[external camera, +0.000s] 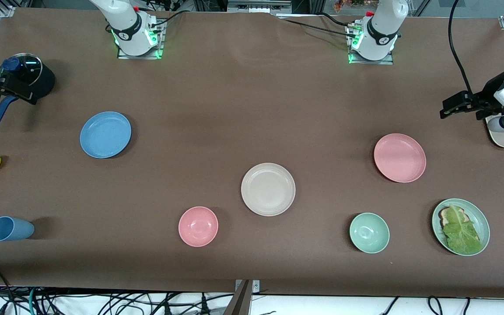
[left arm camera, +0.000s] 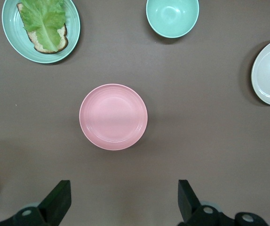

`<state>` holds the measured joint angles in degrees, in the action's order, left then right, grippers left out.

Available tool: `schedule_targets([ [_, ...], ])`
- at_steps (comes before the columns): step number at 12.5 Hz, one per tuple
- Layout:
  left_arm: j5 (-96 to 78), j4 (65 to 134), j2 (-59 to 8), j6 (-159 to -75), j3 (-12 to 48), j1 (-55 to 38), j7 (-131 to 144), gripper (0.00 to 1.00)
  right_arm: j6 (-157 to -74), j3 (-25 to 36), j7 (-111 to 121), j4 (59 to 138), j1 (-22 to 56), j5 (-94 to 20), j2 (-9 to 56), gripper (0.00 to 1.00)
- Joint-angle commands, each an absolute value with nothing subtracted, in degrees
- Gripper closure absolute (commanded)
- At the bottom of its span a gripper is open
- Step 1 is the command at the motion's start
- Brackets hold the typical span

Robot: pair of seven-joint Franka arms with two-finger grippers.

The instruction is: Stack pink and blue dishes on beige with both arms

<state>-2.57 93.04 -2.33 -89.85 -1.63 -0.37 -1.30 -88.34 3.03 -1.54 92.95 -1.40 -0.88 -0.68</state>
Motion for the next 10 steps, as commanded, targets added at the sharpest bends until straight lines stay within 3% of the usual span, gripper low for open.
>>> schedule_targets([
  [1,-2.72,92.72,-2.29,-89.91,-1.76,-0.26,-2.64,0.00,-87.71,2.90,-1.66,93.08,-1.58,-0.88,-1.14,0.00],
  [10,-2.81,92.29,-2.99,-89.91,-1.76,-0.18,-2.55,0.00,-87.71,2.99,-1.32,93.08,-1.58,-0.88,-1.14,0.00],
])
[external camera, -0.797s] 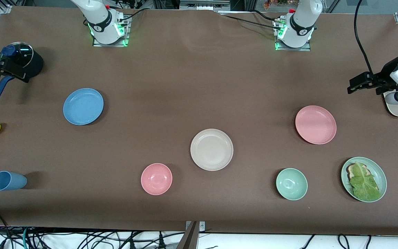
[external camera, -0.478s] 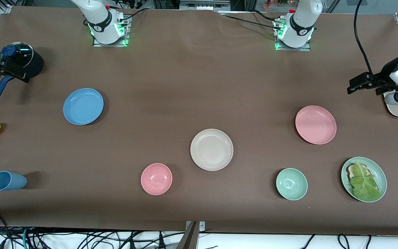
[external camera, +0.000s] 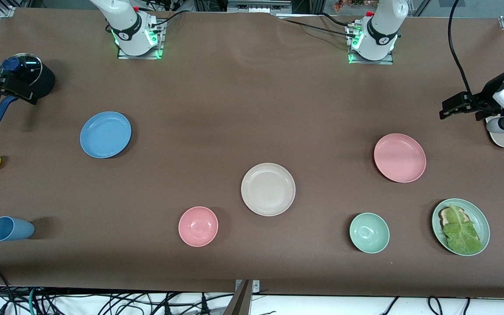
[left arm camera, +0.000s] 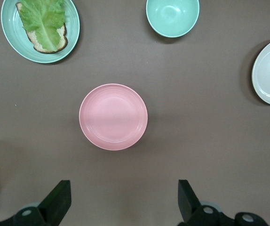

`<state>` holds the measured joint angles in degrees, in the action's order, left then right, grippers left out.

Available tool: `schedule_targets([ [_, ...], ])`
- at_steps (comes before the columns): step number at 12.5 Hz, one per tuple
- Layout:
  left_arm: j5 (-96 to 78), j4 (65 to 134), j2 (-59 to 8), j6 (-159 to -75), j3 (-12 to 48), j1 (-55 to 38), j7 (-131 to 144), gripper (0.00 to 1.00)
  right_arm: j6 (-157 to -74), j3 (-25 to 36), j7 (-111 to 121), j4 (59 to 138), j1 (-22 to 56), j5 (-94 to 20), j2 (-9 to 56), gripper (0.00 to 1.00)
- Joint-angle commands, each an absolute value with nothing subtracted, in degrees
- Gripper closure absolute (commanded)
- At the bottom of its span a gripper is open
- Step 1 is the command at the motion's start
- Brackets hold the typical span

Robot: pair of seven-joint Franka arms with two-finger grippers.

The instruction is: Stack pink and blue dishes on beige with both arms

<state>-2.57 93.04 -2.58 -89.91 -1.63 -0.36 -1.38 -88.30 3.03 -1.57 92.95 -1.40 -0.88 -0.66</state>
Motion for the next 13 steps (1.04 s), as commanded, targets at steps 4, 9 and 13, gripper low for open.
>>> schedule_targets([
  [4,-2.90,92.20,-2.99,-89.83,-1.76,-0.18,-2.46,0.00,-87.71,2.99,-1.05,93.16,-1.58,-0.88,-1.14,0.00],
  [9,-3.43,90.36,-8.41,-90.00,-1.76,0.88,-2.37,0.00,-87.71,2.99,-1.05,93.16,-1.58,-0.88,-1.14,0.00],
  [13,-2.99,89.82,-14.57,-90.00,-1.67,2.99,-2.46,0.00,-87.71,2.99,-1.05,93.08,-1.58,-0.88,-1.14,0.00],
])
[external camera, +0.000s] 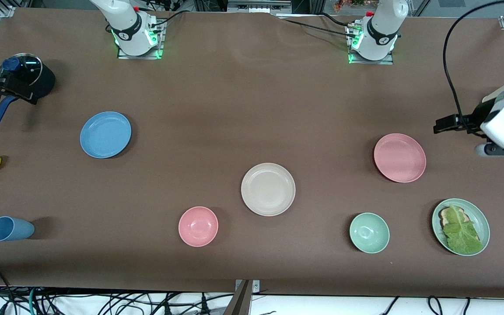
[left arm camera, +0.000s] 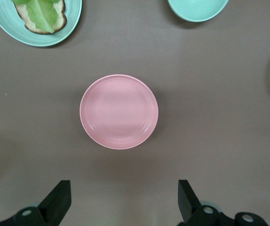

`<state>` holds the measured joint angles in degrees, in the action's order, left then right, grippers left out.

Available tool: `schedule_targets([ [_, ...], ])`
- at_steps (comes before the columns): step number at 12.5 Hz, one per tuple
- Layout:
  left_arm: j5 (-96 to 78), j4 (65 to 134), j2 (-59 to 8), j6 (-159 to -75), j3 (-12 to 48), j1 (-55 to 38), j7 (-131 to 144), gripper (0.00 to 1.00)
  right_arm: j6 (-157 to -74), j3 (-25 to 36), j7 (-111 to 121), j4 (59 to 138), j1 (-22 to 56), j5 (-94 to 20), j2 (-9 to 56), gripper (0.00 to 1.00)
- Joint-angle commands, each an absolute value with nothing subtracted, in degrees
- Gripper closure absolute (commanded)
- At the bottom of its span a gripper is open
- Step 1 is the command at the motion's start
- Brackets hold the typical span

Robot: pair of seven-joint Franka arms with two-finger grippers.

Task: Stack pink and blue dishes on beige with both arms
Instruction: 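Move the left gripper down to the pink plate's rim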

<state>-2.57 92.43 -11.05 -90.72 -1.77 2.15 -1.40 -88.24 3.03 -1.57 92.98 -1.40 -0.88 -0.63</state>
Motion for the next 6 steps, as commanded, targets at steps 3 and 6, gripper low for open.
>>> schedule_targets([
  [3,-3.87,89.74,-17.48,-90.00,-1.67,3.25,-2.64,0.00,-87.63,2.99,-1.05,93.08,-1.58,-0.97,-1.14,0.00],
  [6,-9.47,90.70,-19.77,-92.36,-1.58,7.10,-9.01,0.00,-87.63,2.99,-1.05,93.16,-1.67,-0.97,-1.14,0.00],
])
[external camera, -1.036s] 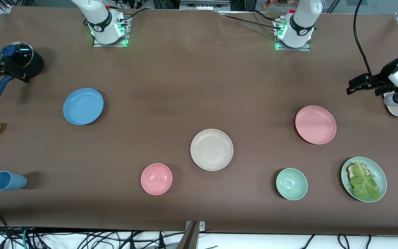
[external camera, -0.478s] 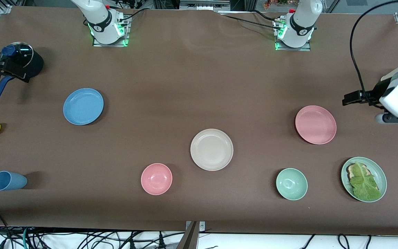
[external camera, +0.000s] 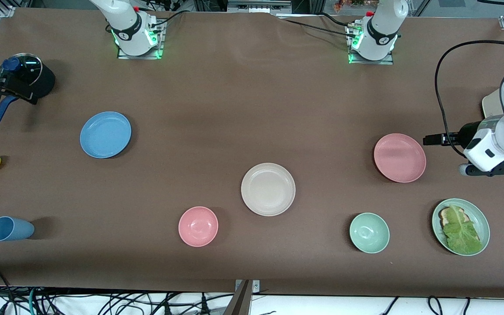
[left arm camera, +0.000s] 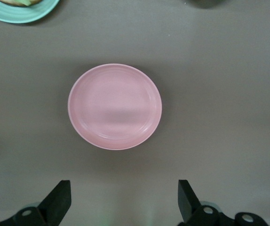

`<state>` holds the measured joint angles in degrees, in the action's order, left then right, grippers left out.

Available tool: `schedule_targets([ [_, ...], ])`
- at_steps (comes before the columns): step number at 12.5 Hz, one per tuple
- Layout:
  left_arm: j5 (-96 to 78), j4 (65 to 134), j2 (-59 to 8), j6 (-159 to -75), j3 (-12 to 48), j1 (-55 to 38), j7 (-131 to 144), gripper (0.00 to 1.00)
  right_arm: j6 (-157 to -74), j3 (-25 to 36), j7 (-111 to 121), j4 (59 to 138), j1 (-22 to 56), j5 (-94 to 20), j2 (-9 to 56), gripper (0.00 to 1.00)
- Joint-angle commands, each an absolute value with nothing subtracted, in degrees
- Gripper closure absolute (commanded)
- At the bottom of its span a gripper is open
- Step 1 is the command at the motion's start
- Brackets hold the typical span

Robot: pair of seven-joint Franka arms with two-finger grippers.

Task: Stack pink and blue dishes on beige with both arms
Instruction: 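Move the left gripper down to the pink plate's rim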

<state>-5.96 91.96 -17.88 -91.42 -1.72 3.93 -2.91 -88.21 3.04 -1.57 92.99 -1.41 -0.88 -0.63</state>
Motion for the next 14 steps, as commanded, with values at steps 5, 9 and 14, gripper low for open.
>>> schedule_targets([
  [5,-16.17,91.05,-25.83,-96.41,-1.67,15.20,-25.39,0.00,-87.63,2.99,-1.05,93.16,-1.67,-0.97,-1.14,0.00],
  [9,-18.62,91.23,-28.91,-98.26,-1.58,17.57,-30.57,0.00,-87.63,2.99,-0.97,93.16,-1.67,-0.97,-1.14,0.00],
  [14,-22.92,92.55,-32.77,-102.12,-1.58,20.99,-38.13,0.00,-87.63,3.08,-0.97,93.16,-1.76,-0.97,-1.14,0.00],
])
